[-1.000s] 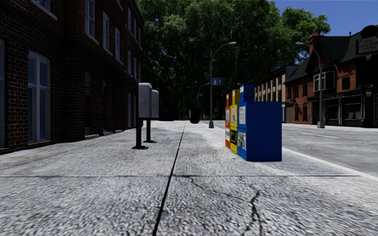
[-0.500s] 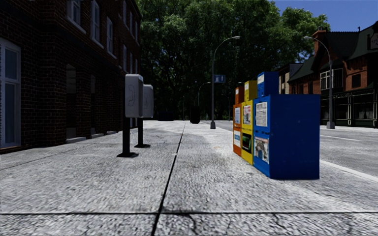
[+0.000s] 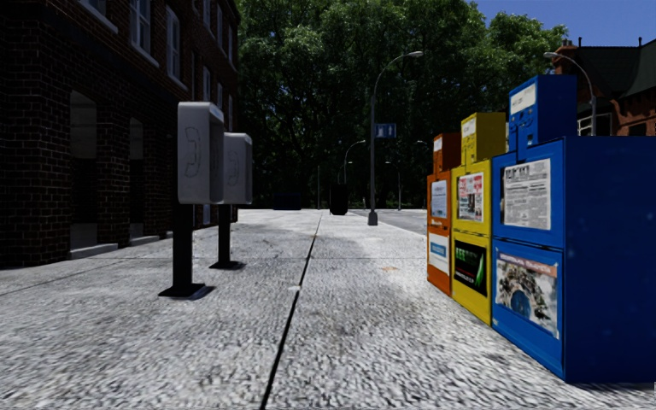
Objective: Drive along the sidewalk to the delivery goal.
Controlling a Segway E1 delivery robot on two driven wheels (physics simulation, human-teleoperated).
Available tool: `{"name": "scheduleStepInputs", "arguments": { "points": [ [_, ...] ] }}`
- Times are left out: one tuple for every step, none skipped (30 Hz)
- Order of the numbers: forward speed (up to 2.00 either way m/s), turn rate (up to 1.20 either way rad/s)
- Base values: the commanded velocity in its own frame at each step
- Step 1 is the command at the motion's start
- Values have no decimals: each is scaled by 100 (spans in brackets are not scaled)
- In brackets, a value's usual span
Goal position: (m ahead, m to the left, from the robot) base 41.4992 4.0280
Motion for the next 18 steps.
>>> {"name": "scheduleStepInputs", "arguments": {
  "points": [
    [200, 0],
    [200, 0],
    [200, 0],
    [200, 0],
    [200, 0],
    [200, 0],
    [200, 0],
    [200, 0],
    [200, 0],
    [200, 0],
    [200, 0],
    [200, 0],
    [200, 0],
    [200, 0],
    [200, 0],
    [200, 0],
    [200, 0],
    [200, 0]
  ]
}}
